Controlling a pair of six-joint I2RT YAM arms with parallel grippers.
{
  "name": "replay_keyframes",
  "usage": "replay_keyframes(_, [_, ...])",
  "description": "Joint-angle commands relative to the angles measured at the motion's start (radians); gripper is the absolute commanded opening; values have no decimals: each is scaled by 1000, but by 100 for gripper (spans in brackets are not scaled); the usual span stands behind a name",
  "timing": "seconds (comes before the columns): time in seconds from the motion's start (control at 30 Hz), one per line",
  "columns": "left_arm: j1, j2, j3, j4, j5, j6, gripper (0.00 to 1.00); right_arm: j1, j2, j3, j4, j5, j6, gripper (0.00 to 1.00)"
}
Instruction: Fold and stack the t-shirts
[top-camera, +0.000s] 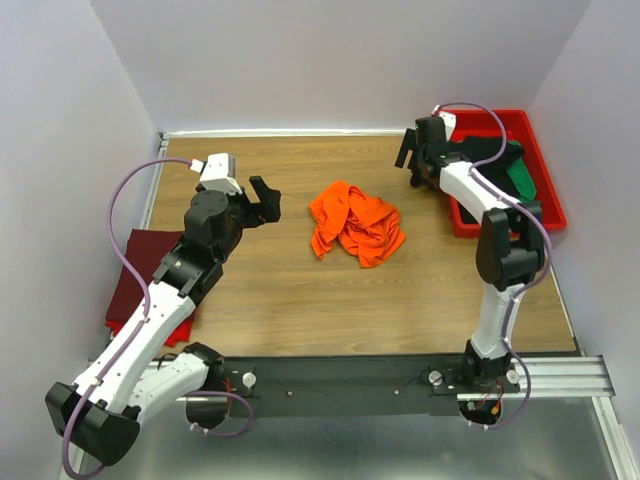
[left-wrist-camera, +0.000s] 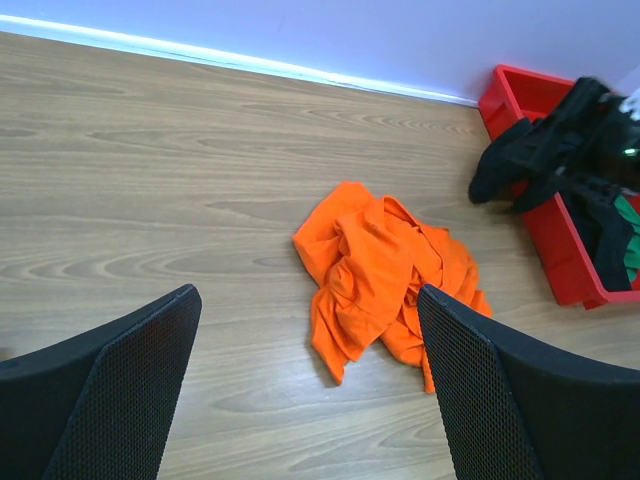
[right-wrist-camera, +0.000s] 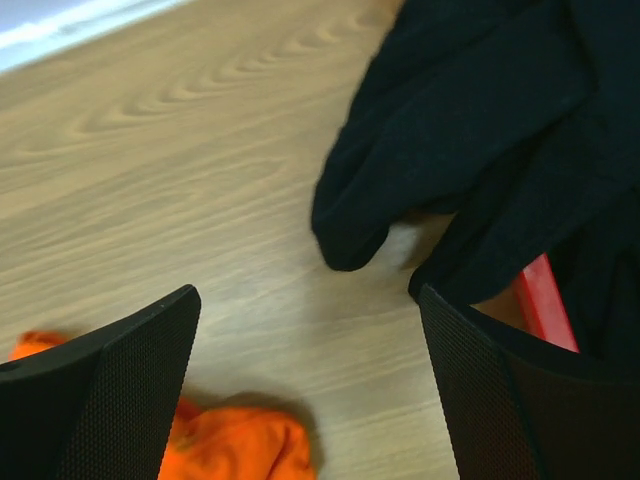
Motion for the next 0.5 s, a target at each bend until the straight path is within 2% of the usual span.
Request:
replay_keyframes(0.0, [12, 3, 18, 5, 26, 22, 96, -19, 104, 121, -2, 119, 1, 96])
replay_keyframes(0.13, [16, 9, 18, 4, 32, 23, 96, -27, 180, 212, -2, 181, 3, 92])
replay_keyframes(0.23, [20, 10, 18, 2, 31, 26, 96, -28, 203, 240, -2, 225, 6, 81])
replay_keyframes(0.27, [20, 13, 15, 2, 31, 26, 96, -31, 210, 256, 0, 228, 4, 72])
replay_keyframes(0.3, [21, 13, 15, 4, 32, 26, 96, -34, 224, 263, -3, 233, 0, 67])
replay_keyframes(0.33, [23, 16, 15, 4, 35, 28, 96, -36, 227, 267, -3, 242, -2, 56])
replay_keyframes(0.43, [24, 23, 15, 7, 42, 28, 96, -48, 253, 287, -12, 236, -11, 46])
replay_keyframes(0.47, [24, 26, 13, 5, 46, 28, 96, -50, 253, 290, -15, 239, -13, 36])
